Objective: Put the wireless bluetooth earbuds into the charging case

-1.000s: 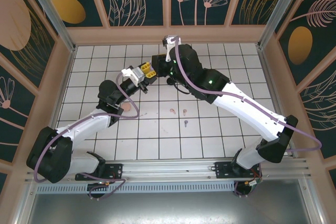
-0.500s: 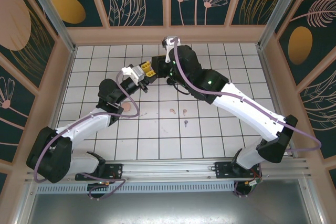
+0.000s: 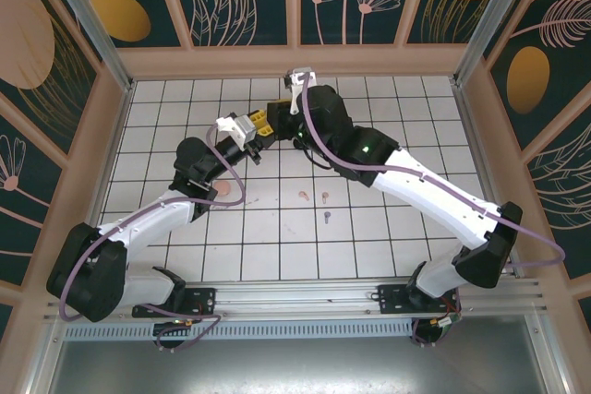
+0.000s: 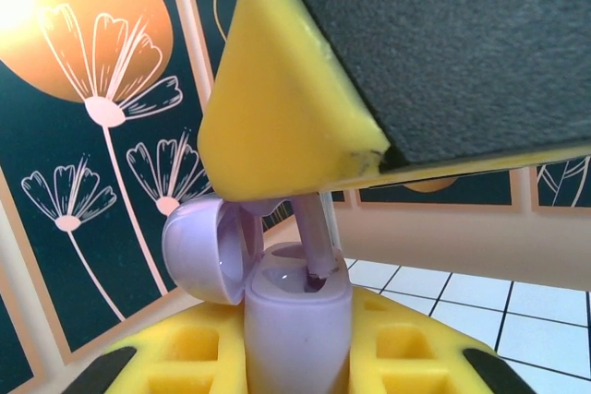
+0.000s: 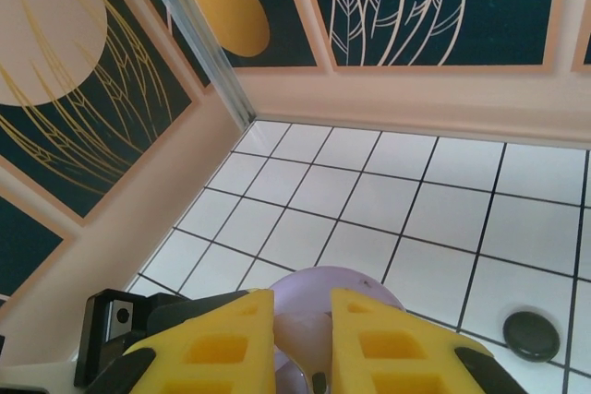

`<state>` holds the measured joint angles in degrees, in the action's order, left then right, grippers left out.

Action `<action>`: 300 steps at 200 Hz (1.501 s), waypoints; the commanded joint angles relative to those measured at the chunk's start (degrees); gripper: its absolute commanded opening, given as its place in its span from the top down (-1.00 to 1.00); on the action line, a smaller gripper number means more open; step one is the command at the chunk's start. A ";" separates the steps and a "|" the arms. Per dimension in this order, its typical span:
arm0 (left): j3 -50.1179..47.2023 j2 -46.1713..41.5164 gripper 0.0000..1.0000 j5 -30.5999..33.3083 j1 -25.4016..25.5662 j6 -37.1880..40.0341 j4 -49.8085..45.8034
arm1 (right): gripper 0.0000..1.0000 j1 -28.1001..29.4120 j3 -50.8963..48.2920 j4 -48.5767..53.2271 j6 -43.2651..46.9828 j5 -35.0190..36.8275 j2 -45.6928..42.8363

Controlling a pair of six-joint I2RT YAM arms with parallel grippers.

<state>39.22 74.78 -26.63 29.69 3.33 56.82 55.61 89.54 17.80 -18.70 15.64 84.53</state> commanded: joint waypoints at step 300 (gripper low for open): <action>-2.49 -2.16 1.00 1.87 0.89 -4.07 8.06 | -0.29 -6.30 -25.57 20.92 -38.50 0.39 -17.16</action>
<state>36.91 73.76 -24.45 30.35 0.32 63.22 49.78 69.36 31.73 -47.40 18.83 64.82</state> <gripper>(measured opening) 0.224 0.659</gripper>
